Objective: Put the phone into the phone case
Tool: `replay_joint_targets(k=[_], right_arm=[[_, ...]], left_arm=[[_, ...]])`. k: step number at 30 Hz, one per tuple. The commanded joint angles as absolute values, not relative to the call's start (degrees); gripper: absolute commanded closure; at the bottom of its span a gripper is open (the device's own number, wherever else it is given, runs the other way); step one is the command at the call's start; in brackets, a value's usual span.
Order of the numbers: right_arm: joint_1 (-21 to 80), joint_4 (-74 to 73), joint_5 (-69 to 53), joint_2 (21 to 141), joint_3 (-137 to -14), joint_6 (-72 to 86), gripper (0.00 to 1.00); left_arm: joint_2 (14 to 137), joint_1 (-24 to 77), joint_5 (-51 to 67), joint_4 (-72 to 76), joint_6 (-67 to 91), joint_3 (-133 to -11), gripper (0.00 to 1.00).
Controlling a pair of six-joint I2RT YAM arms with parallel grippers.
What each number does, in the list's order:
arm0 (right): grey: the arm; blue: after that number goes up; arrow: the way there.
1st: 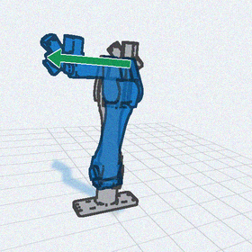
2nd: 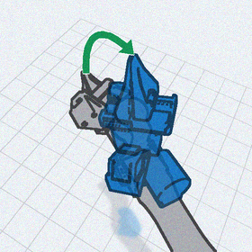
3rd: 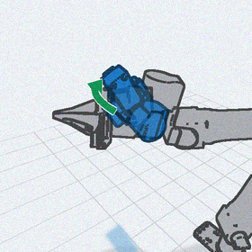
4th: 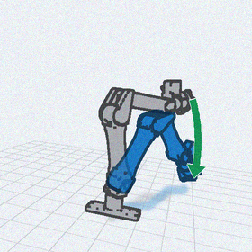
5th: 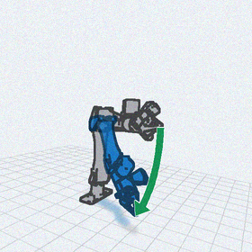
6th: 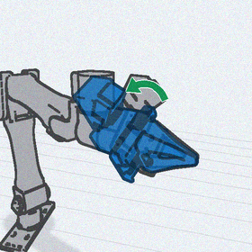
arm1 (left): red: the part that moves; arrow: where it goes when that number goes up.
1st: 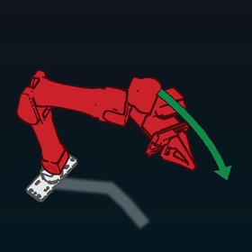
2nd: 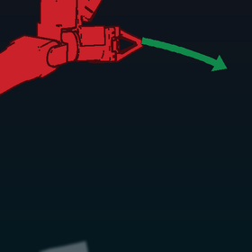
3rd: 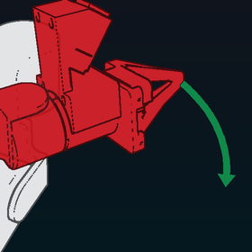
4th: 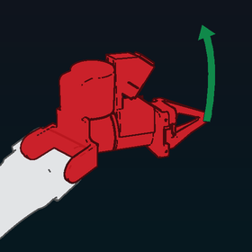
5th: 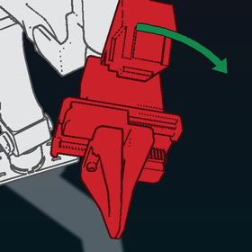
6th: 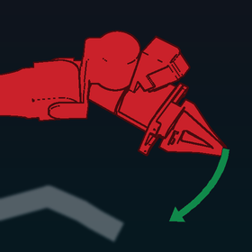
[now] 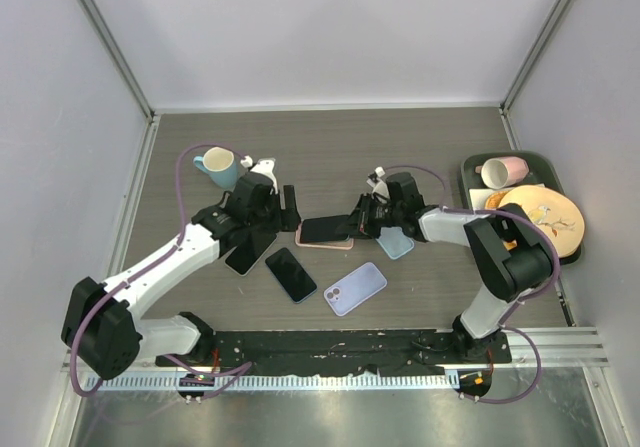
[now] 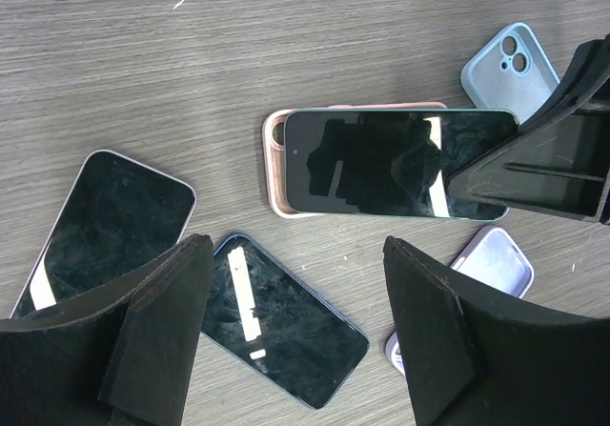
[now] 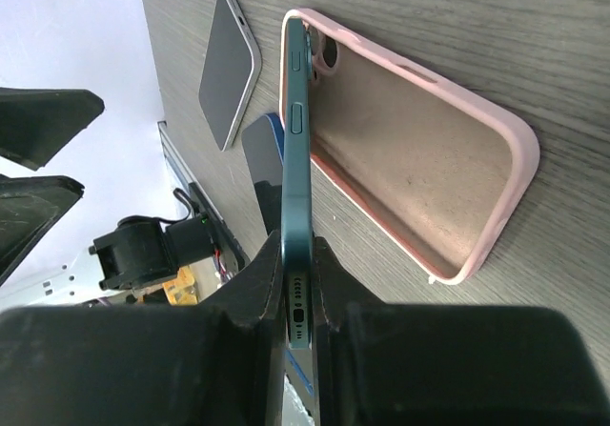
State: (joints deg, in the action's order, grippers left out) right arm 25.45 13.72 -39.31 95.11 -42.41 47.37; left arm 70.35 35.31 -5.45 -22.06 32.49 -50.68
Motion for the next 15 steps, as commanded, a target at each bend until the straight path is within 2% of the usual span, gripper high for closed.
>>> replay_joint_targets(k=[1, 10, 15], right_arm=[[25.49, 17.31, -42.28, 96.59, -43.86, 47.99, 0.99], [23.91, 17.32, -43.68, 101.86, -44.47, 48.43, 0.99], [23.64, 11.61, -40.79, 103.36, -45.79, 45.27, 0.99]], left_arm=[[68.82, 35.6, -7.12, -20.04, 31.73, -50.19, 0.24], [73.21, 35.6, -9.75, -19.16, 30.94, -50.54, 0.25], [78.13, 35.6, -8.27, -17.76, 31.46, -51.59, 0.25]])
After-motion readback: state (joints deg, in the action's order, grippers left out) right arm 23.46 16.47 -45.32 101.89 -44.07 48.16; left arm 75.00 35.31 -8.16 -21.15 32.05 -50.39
